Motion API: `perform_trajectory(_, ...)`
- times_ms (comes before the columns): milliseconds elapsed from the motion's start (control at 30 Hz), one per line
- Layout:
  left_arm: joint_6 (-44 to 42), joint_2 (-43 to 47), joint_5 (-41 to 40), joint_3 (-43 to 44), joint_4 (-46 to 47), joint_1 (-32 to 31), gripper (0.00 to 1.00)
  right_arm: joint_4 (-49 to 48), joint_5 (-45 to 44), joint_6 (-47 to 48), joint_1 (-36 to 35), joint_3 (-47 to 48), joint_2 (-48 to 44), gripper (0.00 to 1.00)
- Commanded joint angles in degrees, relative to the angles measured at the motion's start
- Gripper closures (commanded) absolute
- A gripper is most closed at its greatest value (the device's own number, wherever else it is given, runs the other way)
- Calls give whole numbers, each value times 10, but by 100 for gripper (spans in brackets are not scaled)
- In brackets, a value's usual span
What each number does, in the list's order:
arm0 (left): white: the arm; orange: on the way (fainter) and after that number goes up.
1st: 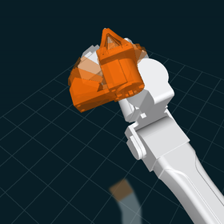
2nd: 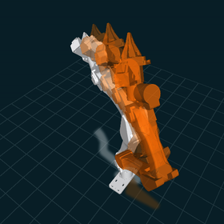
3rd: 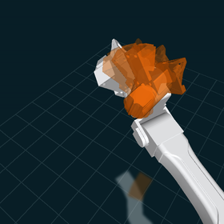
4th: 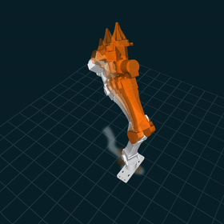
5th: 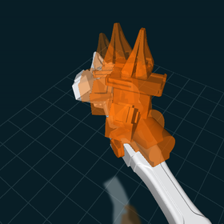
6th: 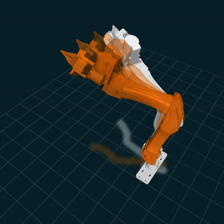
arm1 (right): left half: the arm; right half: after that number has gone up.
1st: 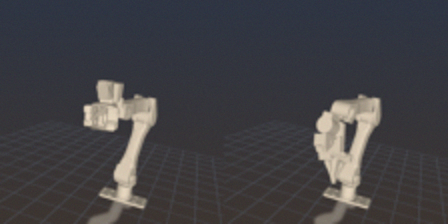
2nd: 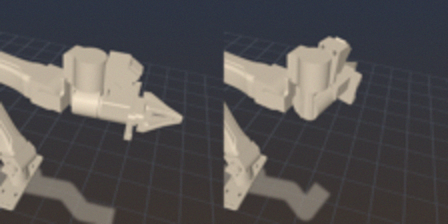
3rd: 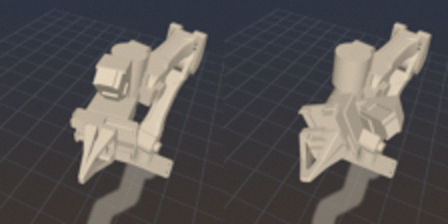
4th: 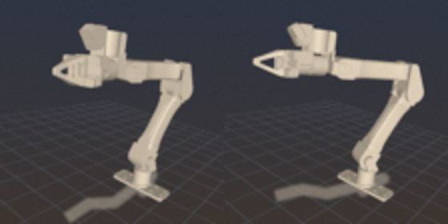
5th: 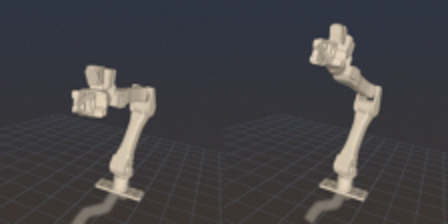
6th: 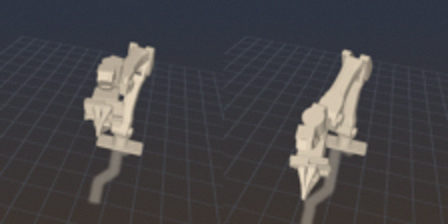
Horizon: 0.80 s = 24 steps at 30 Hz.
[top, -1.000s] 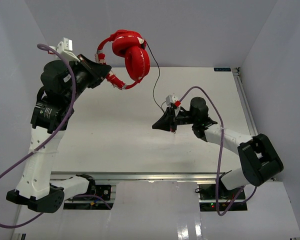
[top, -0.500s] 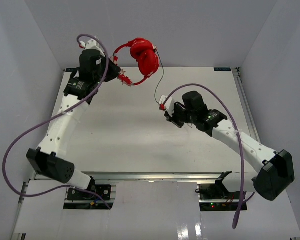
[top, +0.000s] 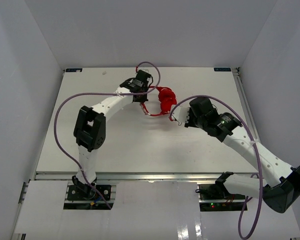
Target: Wrap the headphones
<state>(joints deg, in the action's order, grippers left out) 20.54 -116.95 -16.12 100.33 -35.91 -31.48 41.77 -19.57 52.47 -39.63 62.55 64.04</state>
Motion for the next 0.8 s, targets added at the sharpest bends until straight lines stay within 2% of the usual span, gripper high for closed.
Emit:
perform_trajectory(0, -19, 27, 10, 10, 33, -60, 100, 16, 22, 42, -13, 71, 23, 92)
perform_trajectory(233, -23, 92, 100, -97, 125, -79, 100, -34, 86, 25, 2, 67, 16, 92)
perform_trajectory(433, -34, 175, 172, -212, 215, -102, 100, -125, 179, -13, 92, 43, -11, 92)
perform_trajectory(600, -39, 225, 210, -268, 242, -134, 100, -138, 243, -51, 125, 58, 19, 92)
perform_trajectory(767, -35, 263, 218, -285, 251, -171, 100, -143, 291, -103, 156, 72, 67, 92)
